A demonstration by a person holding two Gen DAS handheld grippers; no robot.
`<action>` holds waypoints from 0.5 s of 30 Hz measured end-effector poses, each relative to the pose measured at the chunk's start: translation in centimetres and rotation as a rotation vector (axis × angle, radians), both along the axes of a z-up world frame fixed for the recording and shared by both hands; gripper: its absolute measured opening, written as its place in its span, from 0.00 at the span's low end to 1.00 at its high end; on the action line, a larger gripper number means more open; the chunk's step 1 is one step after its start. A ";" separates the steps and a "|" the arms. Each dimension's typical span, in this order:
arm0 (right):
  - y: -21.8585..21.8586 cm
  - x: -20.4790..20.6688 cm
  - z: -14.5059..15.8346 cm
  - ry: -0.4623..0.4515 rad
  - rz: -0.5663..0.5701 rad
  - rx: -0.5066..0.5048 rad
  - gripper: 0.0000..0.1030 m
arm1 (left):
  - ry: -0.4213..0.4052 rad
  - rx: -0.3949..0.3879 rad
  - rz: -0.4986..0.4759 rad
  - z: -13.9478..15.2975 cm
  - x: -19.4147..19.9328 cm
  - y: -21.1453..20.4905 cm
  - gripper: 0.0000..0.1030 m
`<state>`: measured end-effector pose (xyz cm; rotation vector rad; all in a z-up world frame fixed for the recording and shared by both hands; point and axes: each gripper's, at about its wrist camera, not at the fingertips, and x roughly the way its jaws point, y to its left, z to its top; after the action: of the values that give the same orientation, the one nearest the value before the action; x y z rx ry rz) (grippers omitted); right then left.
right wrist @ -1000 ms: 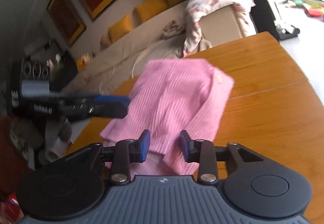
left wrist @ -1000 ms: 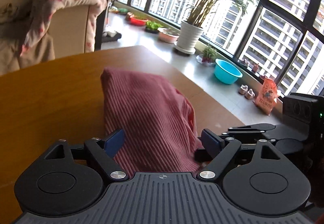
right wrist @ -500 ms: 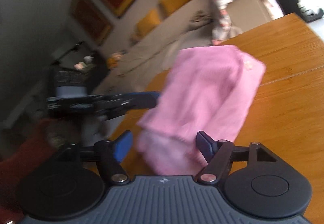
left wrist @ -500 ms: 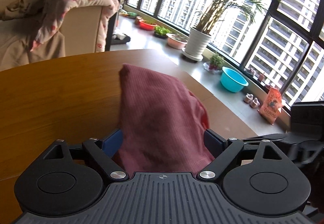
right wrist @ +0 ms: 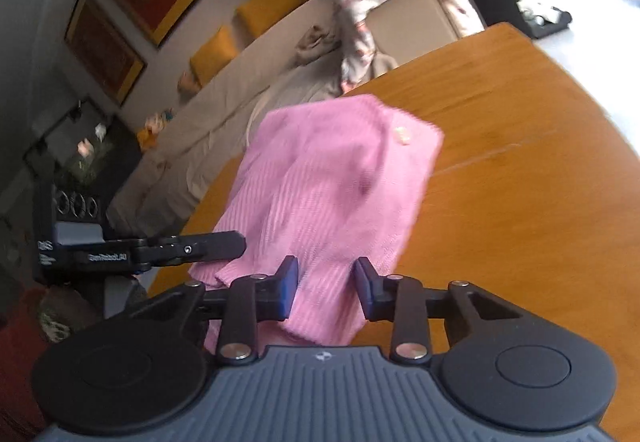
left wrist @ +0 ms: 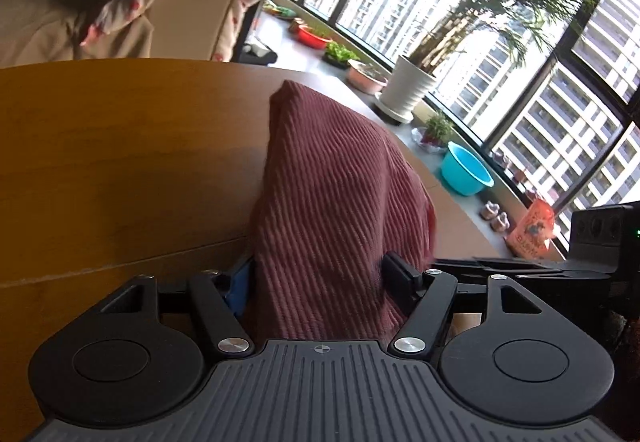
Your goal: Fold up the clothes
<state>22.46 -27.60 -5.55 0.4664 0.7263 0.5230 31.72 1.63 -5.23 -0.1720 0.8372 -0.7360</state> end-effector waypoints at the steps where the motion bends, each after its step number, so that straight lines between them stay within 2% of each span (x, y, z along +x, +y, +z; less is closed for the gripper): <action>1: 0.8 0.6 0.1 -0.004 0.011 -0.015 0.31 | -0.001 0.001 0.017 0.0 -0.1 0.5 0.68; 6: 5.2 4.3 0.6 -0.014 0.077 -0.062 0.32 | -0.003 -0.025 0.125 -0.1 0.6 4.4 0.71; 15: 14.4 11.5 1.3 -0.047 0.192 -0.141 0.33 | 0.011 -0.080 0.293 0.0 4.3 11.8 0.78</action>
<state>34.00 -13.23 -4.26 0.2529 0.7611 0.6553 35.99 13.47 -5.19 -0.3627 0.7734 -0.4930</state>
